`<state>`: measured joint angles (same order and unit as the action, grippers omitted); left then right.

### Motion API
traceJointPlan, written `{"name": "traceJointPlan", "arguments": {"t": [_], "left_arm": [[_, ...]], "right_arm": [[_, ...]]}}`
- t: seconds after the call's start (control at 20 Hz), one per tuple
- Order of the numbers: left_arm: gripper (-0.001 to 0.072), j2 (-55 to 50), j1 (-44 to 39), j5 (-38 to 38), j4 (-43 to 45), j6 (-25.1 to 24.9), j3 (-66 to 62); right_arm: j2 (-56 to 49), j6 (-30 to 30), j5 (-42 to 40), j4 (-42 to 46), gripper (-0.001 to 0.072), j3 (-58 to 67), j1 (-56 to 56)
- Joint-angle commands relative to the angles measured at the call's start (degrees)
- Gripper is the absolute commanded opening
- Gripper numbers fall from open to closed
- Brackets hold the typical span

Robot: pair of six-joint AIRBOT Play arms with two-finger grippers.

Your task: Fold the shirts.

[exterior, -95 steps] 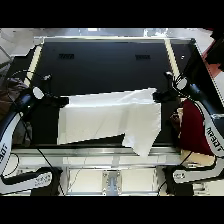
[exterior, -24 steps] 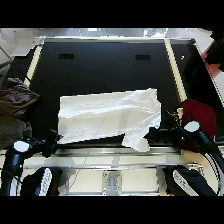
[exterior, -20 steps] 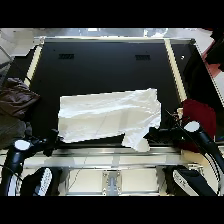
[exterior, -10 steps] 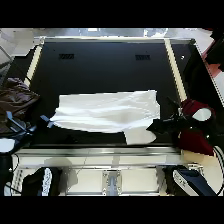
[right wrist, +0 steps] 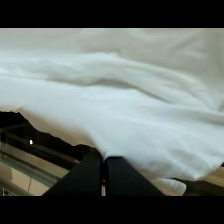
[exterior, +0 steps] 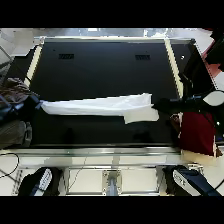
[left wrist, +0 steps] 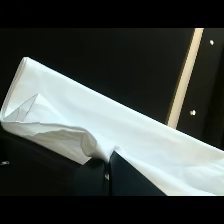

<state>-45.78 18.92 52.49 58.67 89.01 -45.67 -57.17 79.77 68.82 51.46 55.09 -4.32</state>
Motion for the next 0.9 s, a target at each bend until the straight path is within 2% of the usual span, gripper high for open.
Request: {"name": "traceJointPlan", "arguments": {"t": [0.0, 0.15, 0.25, 0.45, 0.85], "left_arm": [[0.0007, -13.86, -6.32, -0.66, 5.51, -2.10, -8.72], [0.0007, -19.96, -10.95, -1.49, 17.59, 4.48, -9.14], [0.0007, -22.16, -12.46, -3.76, 23.37, 6.64, -9.14], [0.0007, -26.95, -12.87, -7.74, 30.95, 10.99, -9.14], [0.0009, -34.86, -14.71, -8.15, 32.17, 10.93, -9.14]], "right_arm": [[-8.90, -0.76, -7.37, 0.90, 0.0015, 5.42, 1.84], [-18.21, -0.94, -13.51, 4.90, 0.0015, 9.64, 6.40], [-24.35, 2.27, -16.92, 8.74, 0.0015, 11.76, 7.93], [-32.20, 2.34, -21.03, 8.72, 0.0015, 12.41, 7.91], [-35.93, 2.21, -22.23, 8.81, 0.0017, 12.41, 7.91]]}}
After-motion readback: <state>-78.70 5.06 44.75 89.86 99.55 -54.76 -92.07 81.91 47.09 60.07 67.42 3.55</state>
